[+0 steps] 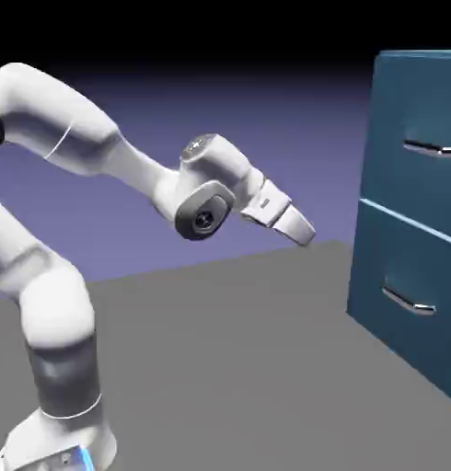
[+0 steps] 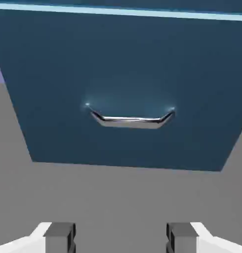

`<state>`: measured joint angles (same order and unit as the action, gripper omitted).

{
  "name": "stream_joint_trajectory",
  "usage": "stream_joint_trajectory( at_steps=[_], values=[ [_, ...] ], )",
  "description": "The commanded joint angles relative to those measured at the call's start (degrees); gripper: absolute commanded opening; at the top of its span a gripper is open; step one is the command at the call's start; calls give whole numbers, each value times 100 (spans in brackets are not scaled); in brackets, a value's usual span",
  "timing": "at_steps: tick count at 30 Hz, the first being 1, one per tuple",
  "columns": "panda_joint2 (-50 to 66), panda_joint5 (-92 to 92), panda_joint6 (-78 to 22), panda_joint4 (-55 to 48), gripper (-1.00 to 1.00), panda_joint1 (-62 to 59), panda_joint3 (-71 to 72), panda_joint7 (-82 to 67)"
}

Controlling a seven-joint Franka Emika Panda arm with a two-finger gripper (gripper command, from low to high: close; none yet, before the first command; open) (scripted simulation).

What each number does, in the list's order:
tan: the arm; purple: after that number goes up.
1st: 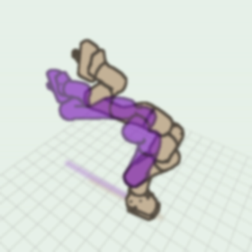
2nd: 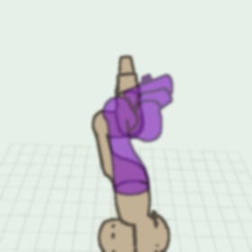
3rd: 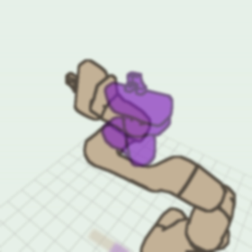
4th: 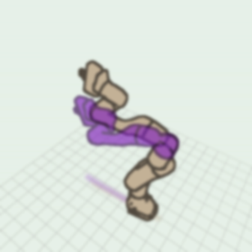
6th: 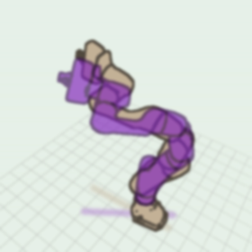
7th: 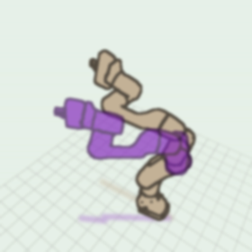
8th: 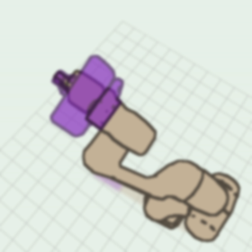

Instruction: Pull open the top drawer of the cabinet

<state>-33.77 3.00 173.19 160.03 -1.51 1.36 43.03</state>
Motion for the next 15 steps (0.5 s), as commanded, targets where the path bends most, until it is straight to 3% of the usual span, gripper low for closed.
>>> stream_joint_trajectory(
  at_steps=[1, 15],
  values=[
    [-93, 250, -68, -80, 0, -183, 113, 47],
    [-1388, 3738, -1020, -1205, 0, -2736, 1687, 709]
  ],
)
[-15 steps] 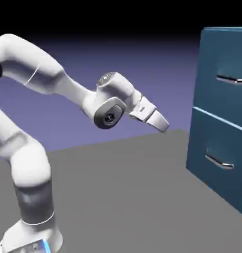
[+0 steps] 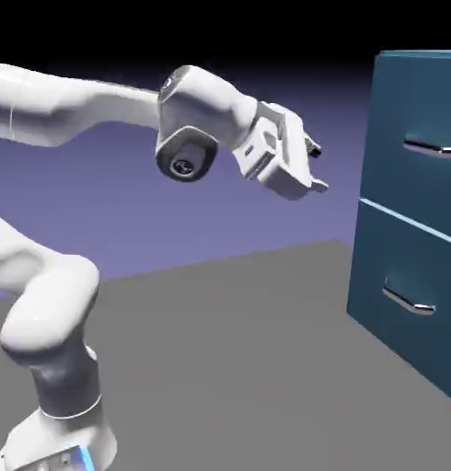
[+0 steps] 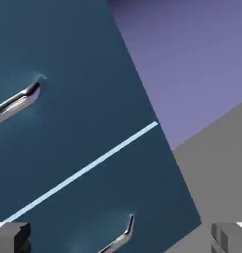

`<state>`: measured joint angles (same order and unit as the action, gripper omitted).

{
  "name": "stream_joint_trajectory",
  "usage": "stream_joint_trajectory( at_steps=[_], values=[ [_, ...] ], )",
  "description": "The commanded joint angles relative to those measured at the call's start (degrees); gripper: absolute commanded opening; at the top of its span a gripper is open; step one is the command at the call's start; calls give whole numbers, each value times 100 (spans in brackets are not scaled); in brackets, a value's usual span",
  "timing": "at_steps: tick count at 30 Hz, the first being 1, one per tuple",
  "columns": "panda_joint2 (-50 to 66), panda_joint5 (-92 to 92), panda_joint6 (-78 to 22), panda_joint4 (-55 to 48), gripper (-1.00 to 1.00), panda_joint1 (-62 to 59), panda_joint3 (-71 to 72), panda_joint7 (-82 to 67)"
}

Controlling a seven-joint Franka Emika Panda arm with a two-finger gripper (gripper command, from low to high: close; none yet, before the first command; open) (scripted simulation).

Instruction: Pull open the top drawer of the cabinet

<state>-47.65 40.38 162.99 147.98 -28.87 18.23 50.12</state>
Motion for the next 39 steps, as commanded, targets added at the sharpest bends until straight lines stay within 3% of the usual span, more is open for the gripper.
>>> stream_joint_trajectory(
  at_steps=[1, 39],
  values=[
    [-93, 250, -68, -80, 0, -183, 113, 47],
    [-3609, 9718, -2651, -3133, 0, -7113, 4387, 1844]
  ],
)
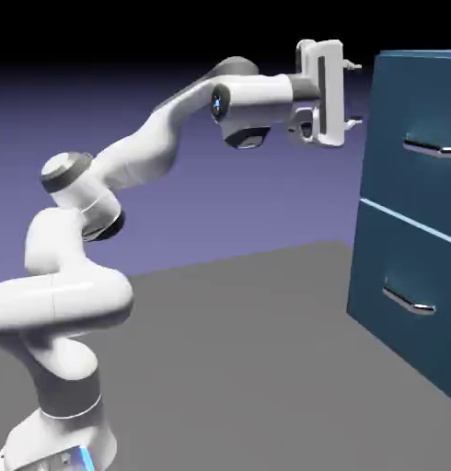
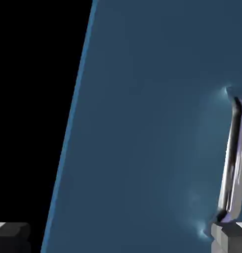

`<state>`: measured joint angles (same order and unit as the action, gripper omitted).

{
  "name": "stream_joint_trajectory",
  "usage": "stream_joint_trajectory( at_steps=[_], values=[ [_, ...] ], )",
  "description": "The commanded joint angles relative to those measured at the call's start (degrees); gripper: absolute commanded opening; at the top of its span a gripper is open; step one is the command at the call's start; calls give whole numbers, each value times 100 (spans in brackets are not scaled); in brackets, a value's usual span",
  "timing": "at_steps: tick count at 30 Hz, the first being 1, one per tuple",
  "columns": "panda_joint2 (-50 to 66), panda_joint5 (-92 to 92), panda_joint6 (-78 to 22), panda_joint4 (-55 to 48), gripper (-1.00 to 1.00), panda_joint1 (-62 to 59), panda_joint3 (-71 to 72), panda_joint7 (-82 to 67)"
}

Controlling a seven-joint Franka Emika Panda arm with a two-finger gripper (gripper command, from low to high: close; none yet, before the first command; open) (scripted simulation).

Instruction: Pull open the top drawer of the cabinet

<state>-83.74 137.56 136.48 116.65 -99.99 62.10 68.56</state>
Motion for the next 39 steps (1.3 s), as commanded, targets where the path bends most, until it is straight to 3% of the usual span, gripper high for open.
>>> stream_joint_trajectory(
  at_steps=[1, 6, 12, 13, 38, 39],
  values=[
    [-93, 250, -68, -80, 0, -183, 113, 47],
    [-555, 1494, -408, -482, 0, -1094, 675, 284],
    [-493, 1592, 2, -1657, 0, -1862, 813, 498],
    [-493, 1592, 2, -1657, -100, -1862, 813, 498],
    [-1160, 504, -1498, 3280, -100, 1614, -291, -11],
    [-1160, 504, -1498, 3281, 100, 1614, -291, -11]
  ],
)
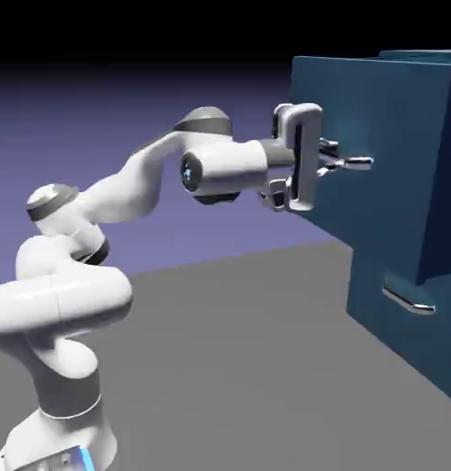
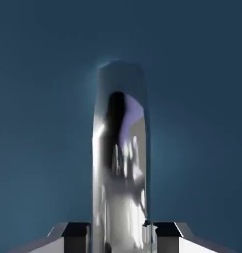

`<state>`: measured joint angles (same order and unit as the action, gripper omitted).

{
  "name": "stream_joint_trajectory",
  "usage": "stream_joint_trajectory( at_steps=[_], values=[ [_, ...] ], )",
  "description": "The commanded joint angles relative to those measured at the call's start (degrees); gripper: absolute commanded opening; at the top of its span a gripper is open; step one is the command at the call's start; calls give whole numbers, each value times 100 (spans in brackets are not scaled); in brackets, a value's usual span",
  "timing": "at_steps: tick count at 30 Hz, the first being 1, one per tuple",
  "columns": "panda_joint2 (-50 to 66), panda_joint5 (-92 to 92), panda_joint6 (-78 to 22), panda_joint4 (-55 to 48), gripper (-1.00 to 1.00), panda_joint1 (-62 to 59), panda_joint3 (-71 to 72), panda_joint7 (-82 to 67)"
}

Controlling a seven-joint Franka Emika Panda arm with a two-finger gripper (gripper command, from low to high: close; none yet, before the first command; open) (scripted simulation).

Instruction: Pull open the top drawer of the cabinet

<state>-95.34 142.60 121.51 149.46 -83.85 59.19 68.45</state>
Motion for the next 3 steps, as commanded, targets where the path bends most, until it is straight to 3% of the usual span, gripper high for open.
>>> stream_joint_trajectory(
  at_steps=[1, 3],
  values=[
    [0, 0, 0, 0, 100, 0, 0, 0],
    [-156, -273, -59, 415, 100, 362, -213, 31]
  ],
)
